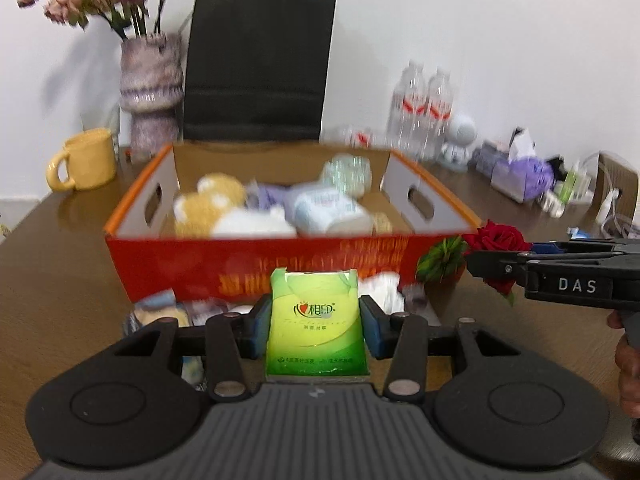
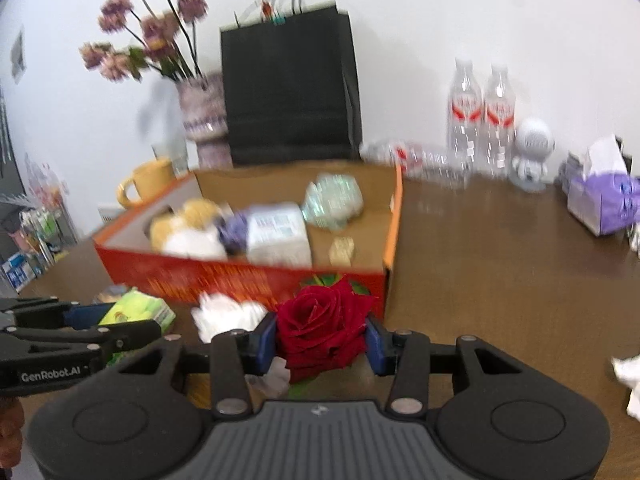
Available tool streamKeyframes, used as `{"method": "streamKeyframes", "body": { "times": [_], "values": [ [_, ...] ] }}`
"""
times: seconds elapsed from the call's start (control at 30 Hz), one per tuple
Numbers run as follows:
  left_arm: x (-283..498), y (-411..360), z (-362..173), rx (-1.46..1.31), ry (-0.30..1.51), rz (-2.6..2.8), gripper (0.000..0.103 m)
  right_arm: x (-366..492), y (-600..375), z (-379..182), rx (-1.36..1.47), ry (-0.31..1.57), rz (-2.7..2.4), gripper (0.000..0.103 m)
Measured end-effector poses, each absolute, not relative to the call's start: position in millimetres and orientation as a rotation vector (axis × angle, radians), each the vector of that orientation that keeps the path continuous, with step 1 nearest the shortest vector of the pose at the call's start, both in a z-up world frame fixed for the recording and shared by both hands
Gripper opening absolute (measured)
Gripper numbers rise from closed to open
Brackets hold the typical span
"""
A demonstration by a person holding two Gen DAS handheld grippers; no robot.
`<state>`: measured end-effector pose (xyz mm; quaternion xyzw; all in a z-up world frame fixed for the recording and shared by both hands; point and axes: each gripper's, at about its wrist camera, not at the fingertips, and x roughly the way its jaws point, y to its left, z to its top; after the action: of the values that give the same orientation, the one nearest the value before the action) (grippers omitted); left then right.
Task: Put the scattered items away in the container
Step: 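Carry the tissue pack and rose over the box and open both tools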
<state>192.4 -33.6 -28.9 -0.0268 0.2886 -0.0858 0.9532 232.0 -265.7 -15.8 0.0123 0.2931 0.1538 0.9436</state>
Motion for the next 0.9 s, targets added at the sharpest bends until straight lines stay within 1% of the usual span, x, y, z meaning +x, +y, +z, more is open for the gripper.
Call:
{"method": "streamKeyframes", "body": {
  "times": [0.17,0.27,0.43,0.6,0.9],
  "values": [
    [205,-26,2,-0.065,0.509,-0.172,0.046,245,-254,13,0.019,0.530,0.312,0.043],
    [222,-30,20,-0.020,0.446,-0.134,0.046,263,-245,27,0.016,0.502,0.274,0.043],
    [263,-38,38,-0.014,0.429,-0.120,0.046,300,-232,37,0.016,0.460,0.240,0.043],
    [314,-44,33,-0.031,0.474,-0.101,0.046,345,-228,30,0.024,0.482,0.225,0.043],
    [387,-52,-12,0.009,0.654,-0.016,0.046,407,-232,-9,0.054,0.629,0.214,0.042]
  ]
}}
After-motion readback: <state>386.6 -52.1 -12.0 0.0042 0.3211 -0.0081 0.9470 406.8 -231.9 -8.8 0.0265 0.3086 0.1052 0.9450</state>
